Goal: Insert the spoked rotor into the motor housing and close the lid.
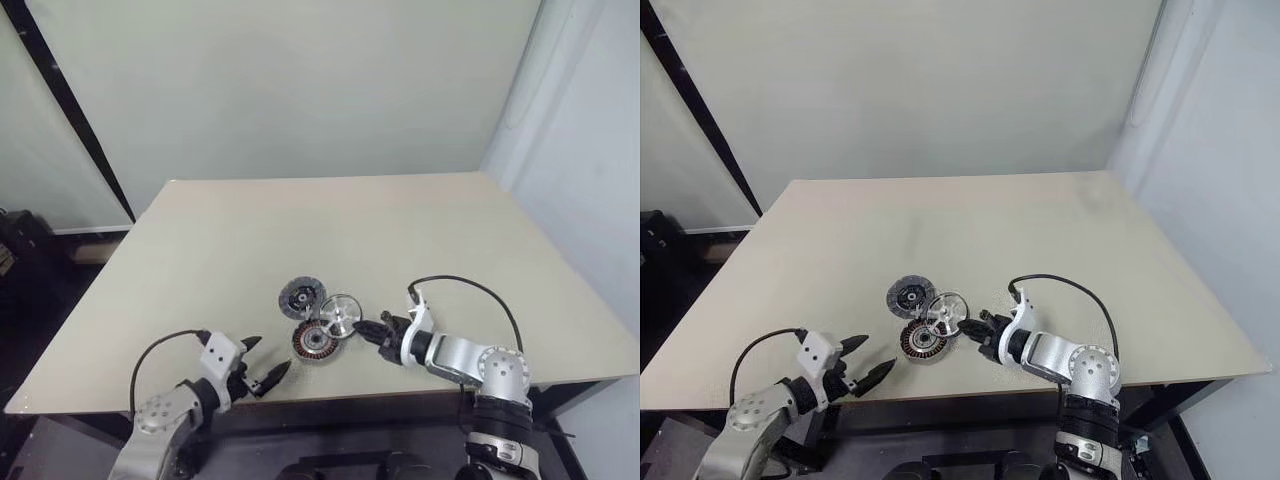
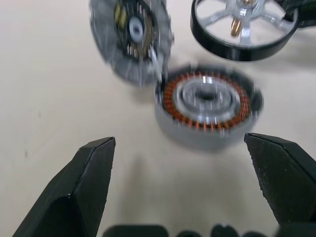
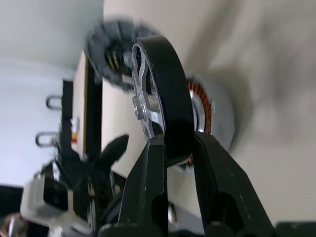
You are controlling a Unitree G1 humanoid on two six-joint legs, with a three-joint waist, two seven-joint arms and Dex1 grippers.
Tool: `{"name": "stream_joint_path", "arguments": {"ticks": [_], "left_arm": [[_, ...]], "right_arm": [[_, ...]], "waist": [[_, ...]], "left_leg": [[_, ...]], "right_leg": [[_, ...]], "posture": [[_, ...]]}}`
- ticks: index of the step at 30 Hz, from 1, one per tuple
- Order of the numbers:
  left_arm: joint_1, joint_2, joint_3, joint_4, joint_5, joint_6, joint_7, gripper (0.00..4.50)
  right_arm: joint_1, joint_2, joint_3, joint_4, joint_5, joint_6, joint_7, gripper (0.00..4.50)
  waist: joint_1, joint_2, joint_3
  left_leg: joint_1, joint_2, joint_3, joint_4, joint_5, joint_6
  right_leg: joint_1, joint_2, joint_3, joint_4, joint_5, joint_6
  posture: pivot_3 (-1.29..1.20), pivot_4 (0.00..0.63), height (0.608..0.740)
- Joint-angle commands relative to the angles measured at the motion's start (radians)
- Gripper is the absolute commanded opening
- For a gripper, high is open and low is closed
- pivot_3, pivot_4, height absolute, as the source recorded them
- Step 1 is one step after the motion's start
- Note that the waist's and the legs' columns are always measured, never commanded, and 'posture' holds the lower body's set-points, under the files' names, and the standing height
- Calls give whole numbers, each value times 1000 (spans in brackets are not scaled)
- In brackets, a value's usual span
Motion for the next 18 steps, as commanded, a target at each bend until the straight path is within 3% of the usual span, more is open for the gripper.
{"name": "stream_joint_path", "arguments": {"ticks": [1, 18], "left_arm": [[2, 18, 18, -61, -28, 15, -13, 4500], [4, -14, -5, -86, -15, 11, 15, 4500]], "right_arm": [[18, 87, 42, -35, 19, -13, 2, 373], [41, 109, 185, 25, -21, -74, 21, 373]], "waist": [[1, 0, 0], [0, 0, 0]], "left_leg": [[0, 0, 0, 0, 0, 0], [0, 1, 0, -1, 0, 0]], "right_leg": [[0, 0, 0, 0, 0, 0], [0, 0, 0, -1, 0, 0]], "posture": [[0, 0, 740], [0, 0, 740]]}}
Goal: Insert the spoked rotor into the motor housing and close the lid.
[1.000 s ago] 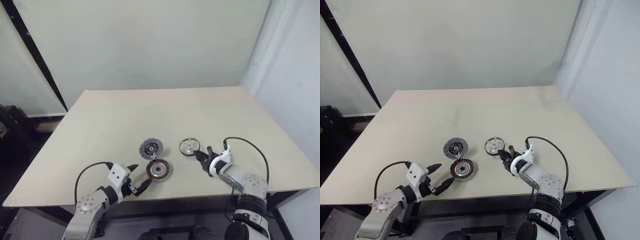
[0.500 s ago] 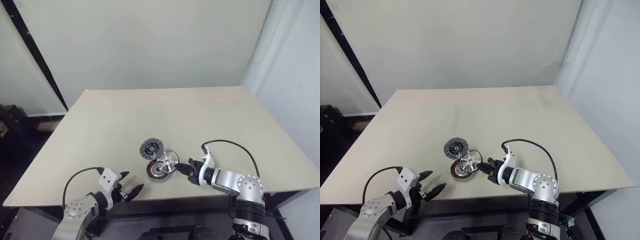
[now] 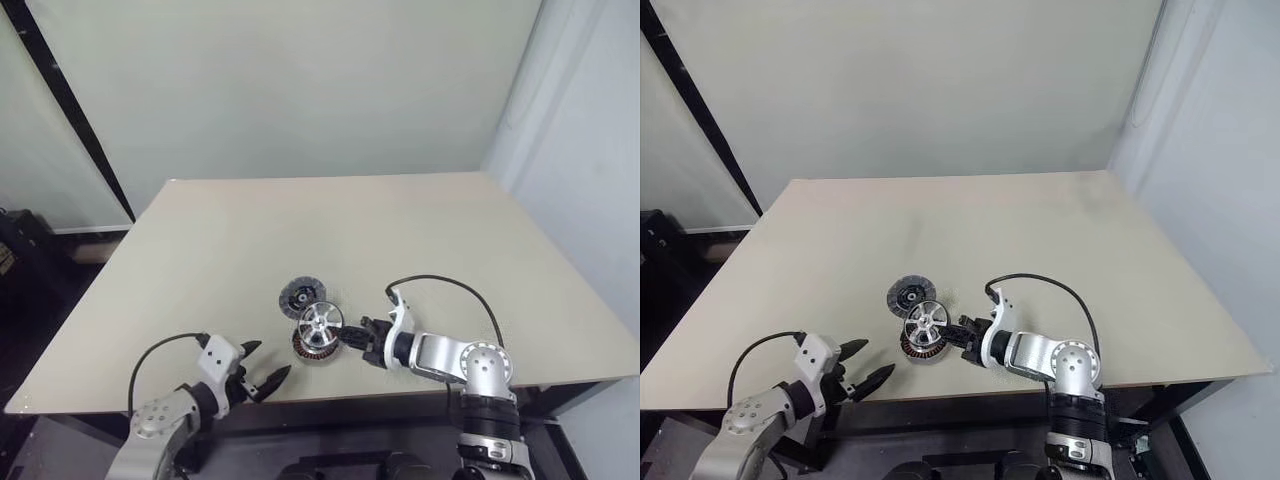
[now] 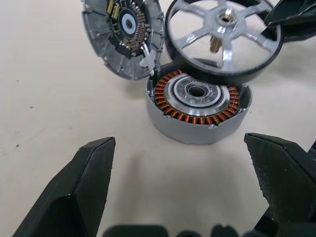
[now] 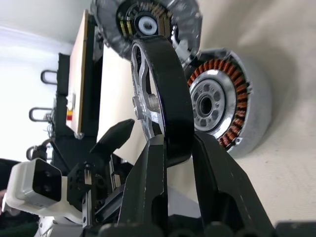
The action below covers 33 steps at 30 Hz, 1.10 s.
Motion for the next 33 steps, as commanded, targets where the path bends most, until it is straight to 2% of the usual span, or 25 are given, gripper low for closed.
{"name": "stream_joint_path", "arguments": {"ticks": [1, 12, 25, 31, 33], "left_arm": [[-10, -2, -1, -39, -1, -9, 8, 4500], [-15, -4, -10, -41, 0, -11, 14, 4500], [-14, -5, -16, -42, 0, -13, 22, 4500], [-15, -6, -19, -42, 1, -14, 23, 4500], [-15, -7, -19, -42, 2, -15, 23, 4500]], "right_arm": [[58, 103, 64, 3, -19, -35, 19, 373], [42, 91, 133, 74, -121, -136, 31, 373], [48, 89, 158, 80, -118, -94, 63, 373], [49, 87, 175, 84, -142, -100, 70, 373], [50, 86, 185, 81, -141, -101, 86, 1141]], "waist": [[0, 0, 0], [0, 0, 0], [-1, 0, 0], [-20, 0, 0], [-22, 0, 0]], "left_leg": [[0, 0, 0, 0, 0, 0], [0, 0, 0, 0, 0, 0], [1, 0, 0, 0, 0, 0], [0, 0, 0, 0, 0, 0], [1, 0, 0, 0, 0, 0]], "right_leg": [[0, 0, 0, 0, 0, 0], [0, 0, 0, 0, 0, 0], [0, 0, 0, 0, 0, 0], [0, 0, 0, 0, 0, 0], [0, 0, 0, 0, 0, 0]], "posture": [[0, 0, 740], [0, 0, 740], [0, 0, 740], [0, 0, 740], [0, 0, 740]]}}
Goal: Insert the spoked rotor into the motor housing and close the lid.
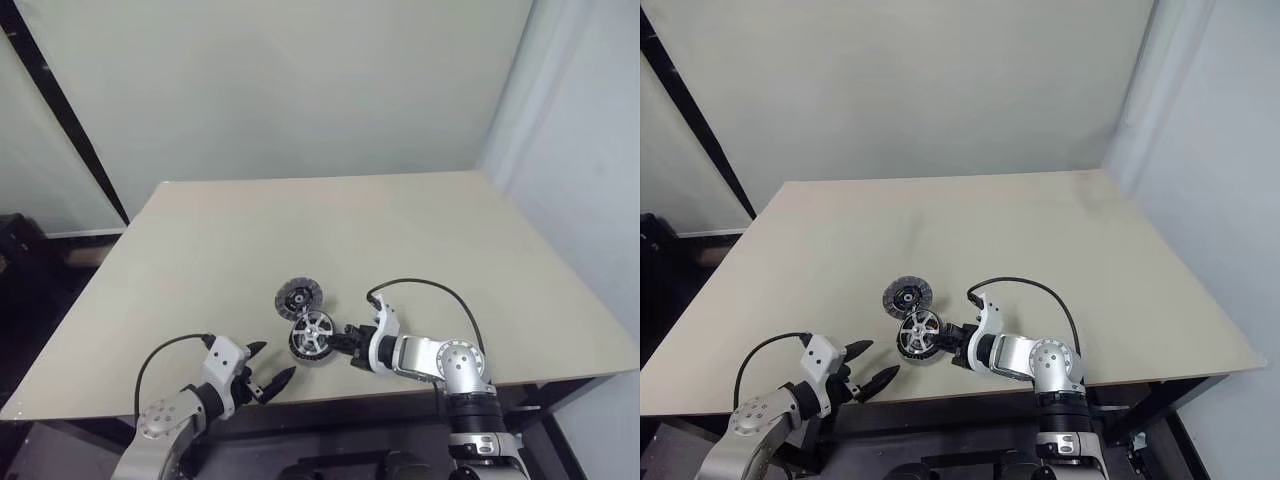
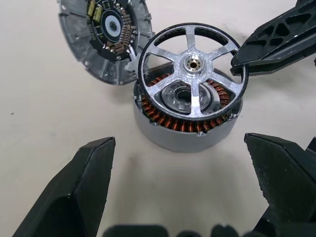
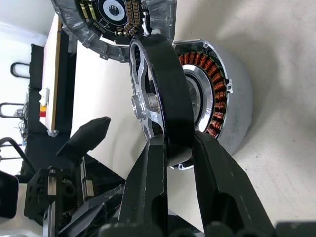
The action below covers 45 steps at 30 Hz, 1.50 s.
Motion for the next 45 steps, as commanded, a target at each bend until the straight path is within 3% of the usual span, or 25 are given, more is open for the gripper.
{"name": "stream_joint_path", "arguments": {"ticks": [1, 10, 16, 26, 29, 34, 39, 45], "left_arm": [[-12, -1, 3, -40, 0, -14, 6, 4500], [-10, -3, 2, -39, 2, -16, 7, 4500], [-7, -6, -1, -40, 3, -16, 7, 4500], [-8, -11, -7, -37, 3, -18, 7, 4500], [-10, -10, -7, -35, 3, -18, 6, 4500], [-13, -5, -2, -33, 3, -16, 5, 4500], [-12, -2, 1, -34, 3, -16, 6, 4500], [-9, 1, 4, -36, 4, -18, 6, 4500]], "right_arm": [[67, 89, 60, -16, -1, 8, 27, 1387], [59, 93, 65, -17, 2, 11, 43, 4476], [55, 62, 82, -67, -4, 37, 43, 4476], [28, -140, 151, -239, -45, 30, 162, 4476], [20, -189, 189, -257, -117, -85, 203, 3913], [12, -271, 352, -223, -367, -402, 253, 2030], [10, -278, 479, -136, -570, -666, 278, 190], [16, -241, 520, -76, -659, -788, 316, 44]], "waist": [[-2, 0, 0], [-4, 0, 0], [-5, 0, 0], [-4, 0, 0], [-3, -1, 0], [-4, -1, 0], [-4, -1, 0], [1, -2, 0]], "left_leg": [[0, 0, 0, 0, 0, 0], [1, 0, 0, 1, 0, 0], [1, 2, 0, 1, 0, 0], [-2, 0, 0, 1, -1, 0], [-1, -1, 0, 1, -1, 0], [0, -3, 0, 1, -1, 0], [0, -5, 0, 0, -1, 0], [0, -6, 0, 1, -1, 0]], "right_leg": [[0, 0, 0, 0, 0, 0], [1, 0, 0, 0, 0, 0], [1, 0, -1, 0, 0, 0], [-1, 0, 0, 0, 0, 1], [0, 0, 0, 0, 0, 0], [0, 0, -1, 0, 0, 0], [-1, 0, -1, 0, 0, 0], [0, 0, 0, 0, 0, 1]], "posture": [[0, 0, 740], [0, 0, 740], [0, 0, 740], [0, 0, 740], [0, 0, 740], [0, 0, 740], [0, 0, 740], [0, 0, 740]]}}
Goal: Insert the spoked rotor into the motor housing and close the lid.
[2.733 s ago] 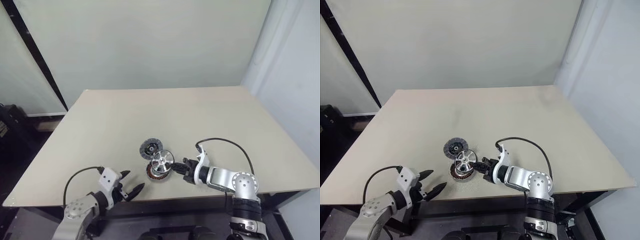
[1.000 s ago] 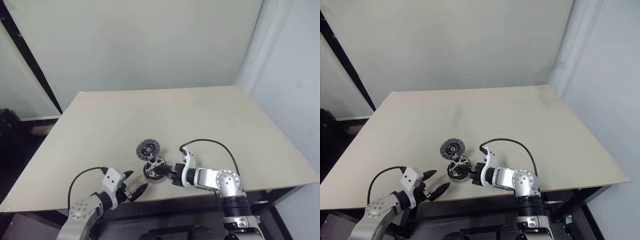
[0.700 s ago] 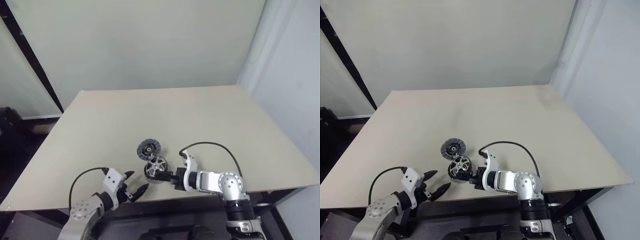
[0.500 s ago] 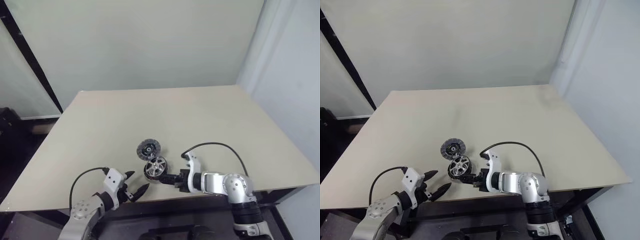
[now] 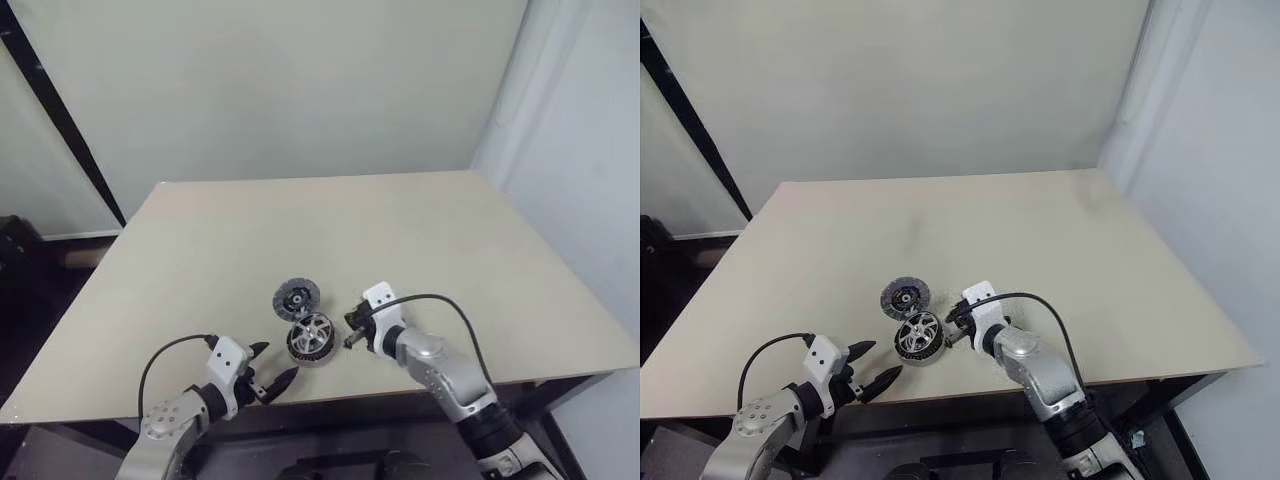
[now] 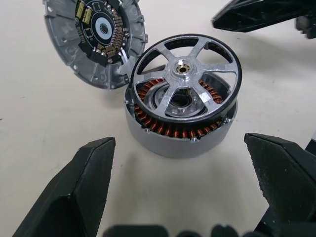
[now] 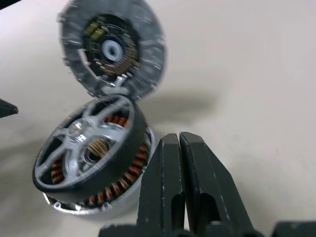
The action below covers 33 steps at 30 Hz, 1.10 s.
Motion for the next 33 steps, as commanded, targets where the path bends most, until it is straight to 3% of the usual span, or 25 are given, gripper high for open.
{"name": "stream_joint_path", "arguments": {"ticks": [1, 26, 33], "left_arm": [[-10, 11, 13, -36, 0, -16, 1, 4500], [-4, 10, 13, -29, 2, -25, 4, 4500], [-10, 7, 10, -29, 1, -25, 4, 4500]], "right_arm": [[-19, 26, 6, -1, -33, -53, 31, 44], [-20, 71, -7, -25, -104, -117, 133, 44], [-20, 140, 24, 204, -143, -126, 147, 44]], "waist": [[3, 0, 0], [5, -1, 0], [5, -1, -1]], "left_leg": [[0, 0, 0, 0, 0, 0], [1, 0, 0, 1, 0, 0], [2, 0, 0, 1, 0, 0]], "right_leg": [[0, 0, 0, 0, 0, 0], [1, 0, 0, 1, 0, 0], [1, 0, 0, 2, 0, 0]], "posture": [[0, 0, 740], [0, 0, 740], [0, 0, 740]]}}
